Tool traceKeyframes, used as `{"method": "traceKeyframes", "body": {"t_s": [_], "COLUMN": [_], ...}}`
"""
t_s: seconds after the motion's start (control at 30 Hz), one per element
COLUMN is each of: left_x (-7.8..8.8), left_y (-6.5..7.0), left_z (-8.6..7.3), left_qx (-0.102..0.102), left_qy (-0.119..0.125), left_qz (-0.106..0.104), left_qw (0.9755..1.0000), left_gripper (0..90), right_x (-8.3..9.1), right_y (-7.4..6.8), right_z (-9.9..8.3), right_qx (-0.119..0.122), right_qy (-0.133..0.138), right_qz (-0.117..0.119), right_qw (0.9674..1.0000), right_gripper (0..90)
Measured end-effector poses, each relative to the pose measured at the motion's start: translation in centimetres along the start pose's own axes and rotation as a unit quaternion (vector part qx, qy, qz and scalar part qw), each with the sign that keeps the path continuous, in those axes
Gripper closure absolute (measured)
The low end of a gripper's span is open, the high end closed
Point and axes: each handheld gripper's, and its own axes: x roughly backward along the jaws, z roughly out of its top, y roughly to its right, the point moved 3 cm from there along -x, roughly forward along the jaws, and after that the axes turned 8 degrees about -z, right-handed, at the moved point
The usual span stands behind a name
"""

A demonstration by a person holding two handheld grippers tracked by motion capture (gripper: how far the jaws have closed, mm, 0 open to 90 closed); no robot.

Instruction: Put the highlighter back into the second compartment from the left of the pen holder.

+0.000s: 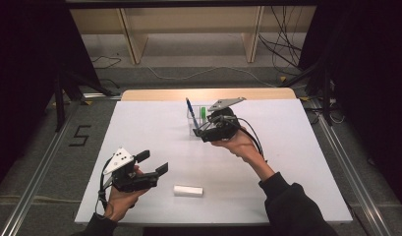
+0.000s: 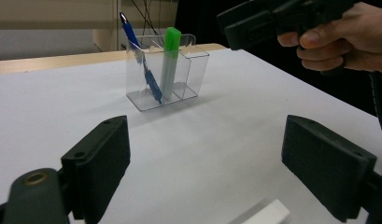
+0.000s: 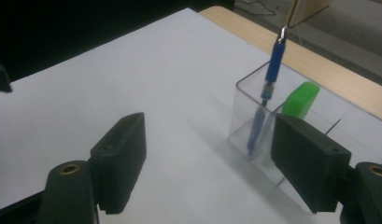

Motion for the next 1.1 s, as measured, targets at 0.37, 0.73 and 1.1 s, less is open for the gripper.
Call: {"method": "traceKeyframes", "body": {"t_s": [0.37, 0.73, 1.1], "left_x": [0.0, 0.0, -0.1], "left_y": [0.0, 0.0, 0.0], "left_z": [0.0, 0.0, 0.1], "left_qx": [0.000, 0.002, 0.000], "left_qy": [0.002, 0.004, 0.002], "left_qz": [0.002, 0.005, 0.006], "left_qw": [1.0000, 1.0000, 1.0000], "left_gripper": [15.0, 15.0, 15.0], "right_x": [0.5, 0.6, 0.4], "right_y": [-1.6, -3.5, -5.0], "right_z": [-1.9, -3.4, -3.9], "right_qx": [0.008, 0.020, 0.039], "right_qy": [-0.006, -0.017, -0.029], "right_qz": [0.028, 0.053, 0.073], "right_qw": [0.9996, 0.9982, 0.9961], "right_gripper": [26.9, 26.5, 26.1]}}
